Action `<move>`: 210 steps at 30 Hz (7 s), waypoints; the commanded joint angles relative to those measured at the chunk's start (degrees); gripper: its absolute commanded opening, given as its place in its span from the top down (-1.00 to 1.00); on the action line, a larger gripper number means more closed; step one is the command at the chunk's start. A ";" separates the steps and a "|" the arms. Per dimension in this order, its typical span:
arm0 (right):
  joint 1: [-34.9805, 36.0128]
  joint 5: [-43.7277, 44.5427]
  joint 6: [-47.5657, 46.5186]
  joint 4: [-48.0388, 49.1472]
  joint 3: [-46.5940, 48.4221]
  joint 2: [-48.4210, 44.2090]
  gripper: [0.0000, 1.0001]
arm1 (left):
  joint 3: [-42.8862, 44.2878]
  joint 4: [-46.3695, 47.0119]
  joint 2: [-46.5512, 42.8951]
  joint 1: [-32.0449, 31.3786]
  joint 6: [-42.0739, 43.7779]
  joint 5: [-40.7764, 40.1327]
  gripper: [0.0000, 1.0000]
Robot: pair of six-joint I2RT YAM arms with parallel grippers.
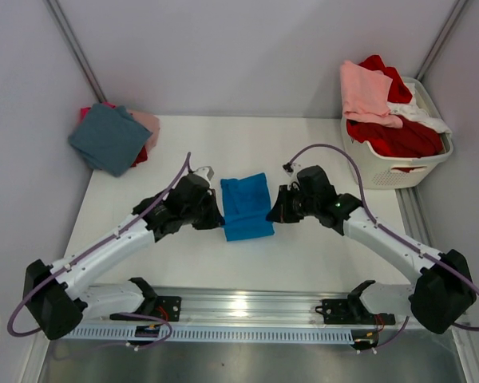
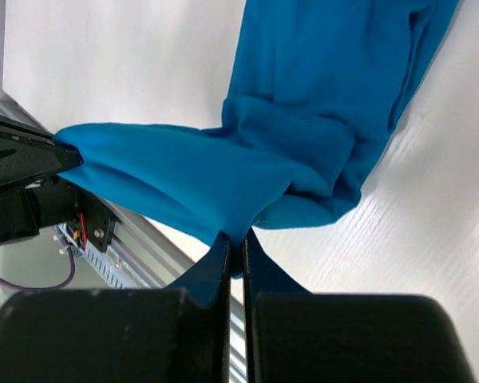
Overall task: Fold and stack the t-shirts
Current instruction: Fold the long partially folded tshirt into a neat square, then smooth out wrinkles on the folded tshirt
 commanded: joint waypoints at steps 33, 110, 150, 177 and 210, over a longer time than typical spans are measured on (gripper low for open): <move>-11.29 0.65 -2.65 9.67 43.91 44.46 1.00 | 21.27 10.57 30.90 21.73 10.45 6.15 0.94; 3.82 5.92 10.64 23.83 24.11 50.29 1.00 | 13.81 16.12 20.55 25.07 19.06 17.14 -0.27; 0.57 19.54 -0.98 4.14 -6.13 12.77 1.00 | 9.23 23.15 36.53 3.36 14.58 30.77 -0.15; 0.93 21.12 -2.92 0.35 -9.47 4.76 0.53 | 6.44 46.76 43.07 17.07 3.69 51.86 -0.05; -1.62 14.44 -5.64 16.00 22.60 37.70 1.00 | -15.46 20.70 -30.87 8.99 16.33 12.22 -0.13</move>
